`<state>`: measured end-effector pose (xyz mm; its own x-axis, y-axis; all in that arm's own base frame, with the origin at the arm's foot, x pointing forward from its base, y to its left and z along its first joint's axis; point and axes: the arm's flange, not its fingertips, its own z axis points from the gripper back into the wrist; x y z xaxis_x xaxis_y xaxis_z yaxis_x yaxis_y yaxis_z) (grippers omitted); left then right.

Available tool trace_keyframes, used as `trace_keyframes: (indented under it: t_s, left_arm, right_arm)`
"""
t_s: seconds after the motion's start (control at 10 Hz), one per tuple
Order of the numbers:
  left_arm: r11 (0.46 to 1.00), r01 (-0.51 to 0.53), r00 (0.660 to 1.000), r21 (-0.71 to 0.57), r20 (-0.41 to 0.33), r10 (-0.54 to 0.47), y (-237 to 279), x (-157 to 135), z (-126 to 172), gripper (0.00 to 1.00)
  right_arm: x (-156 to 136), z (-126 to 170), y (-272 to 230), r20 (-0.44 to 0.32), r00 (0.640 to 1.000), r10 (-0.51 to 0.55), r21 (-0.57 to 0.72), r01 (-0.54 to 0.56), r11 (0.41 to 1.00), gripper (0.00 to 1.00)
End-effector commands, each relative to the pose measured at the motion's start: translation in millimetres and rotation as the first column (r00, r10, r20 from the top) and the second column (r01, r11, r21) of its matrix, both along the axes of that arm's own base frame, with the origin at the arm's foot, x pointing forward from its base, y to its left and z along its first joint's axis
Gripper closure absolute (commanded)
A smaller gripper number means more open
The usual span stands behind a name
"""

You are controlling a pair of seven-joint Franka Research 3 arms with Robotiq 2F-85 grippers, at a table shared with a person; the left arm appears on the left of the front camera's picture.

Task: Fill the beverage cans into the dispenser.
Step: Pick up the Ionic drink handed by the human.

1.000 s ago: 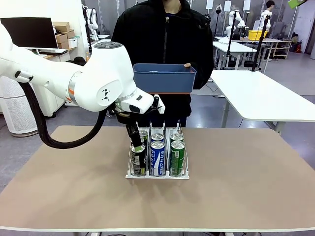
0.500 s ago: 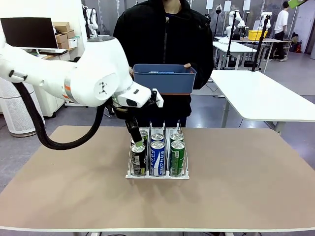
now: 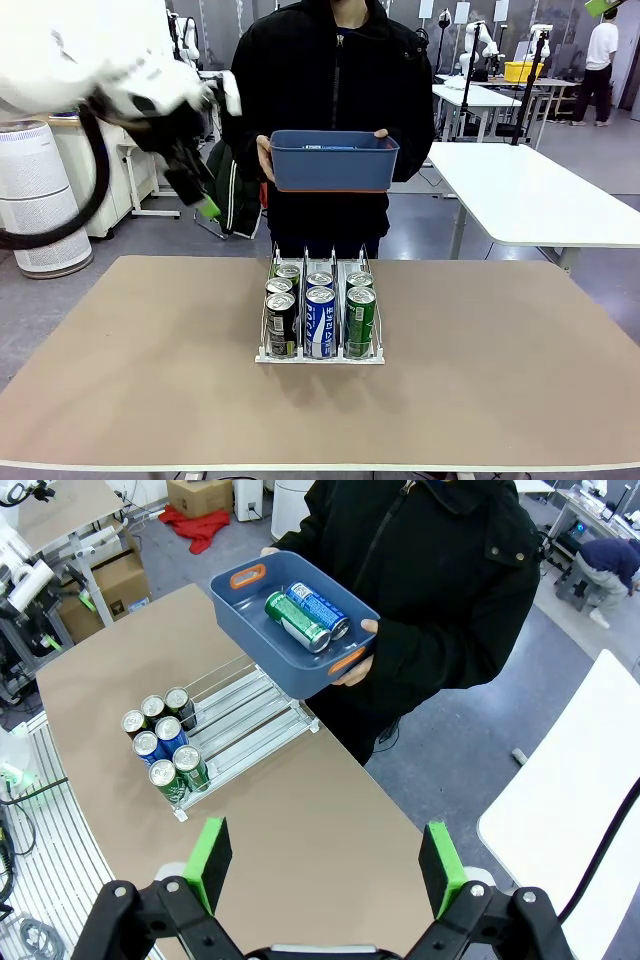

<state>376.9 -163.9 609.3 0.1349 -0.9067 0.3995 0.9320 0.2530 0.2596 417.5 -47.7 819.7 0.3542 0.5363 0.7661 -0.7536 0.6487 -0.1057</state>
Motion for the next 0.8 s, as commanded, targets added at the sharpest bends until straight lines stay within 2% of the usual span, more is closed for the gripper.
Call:
trace_keyframes:
  t_s: [0.0, 0.1, 0.2, 0.4, 0.5, 0.6, 0.7]
  left_arm:
    - [0.999, 0.035, 0.999, -0.032, -0.007, -0.036, 29.6, -2.7, 30.8, 0.0]
    - [0.996, 0.045, 0.999, -0.078, 0.007, -0.044, 45.9, -2.4, 48.7, 0.0]
    - [0.995, 0.026, 0.997, -0.097, 0.081, -0.018, 58.6, -4.2, 67.4, 0.0]
    - [0.989, -0.017, 0.984, -0.146, 0.175, 0.043, 74.5, -6.3, 96.0, 0.0]
    - [0.976, -0.068, 0.977, -0.205, 0.184, 0.106, 82.1, -5.6, 106.7, 0.0]
    - [0.961, -0.105, 0.976, -0.258, 0.16, 0.149, 84.9, -3.7, 113.6, 0.0]
    - [0.959, -0.09, 0.977, -0.27, 0.164, 0.138, 85.5, -3.5, 116.9, 0.0]
  right_arm:
    - [0.1, -1.0, 0.6, 0.002, 1.0, -0.003, 0.001, 0.003, 1.0, 0.0]
    - [0.1, -1.0, 0.6, 0.002, 1.0, -0.003, 0.001, 0.003, 1.0, 0.0]
    - [0.1, -1.0, 0.6, 0.002, 1.0, -0.003, 0.001, 0.003, 1.0, 0.0]
    - [0.1, -1.0, 0.6, 0.002, 1.0, -0.003, 0.001, 0.003, 1.0, 0.0]
    - [0.1, -1.0, 0.6, 0.002, 1.0, -0.003, 0.001, 0.003, 1.0, 0.0]
    - [0.1, -1.0, 0.6, 0.002, 1.0, -0.003, 0.001, 0.003, 1.0, 0.0]
    - [0.1, -1.0, 0.6, 0.002, 1.0, -0.003, 0.001, 0.003, 1.0, 0.0]
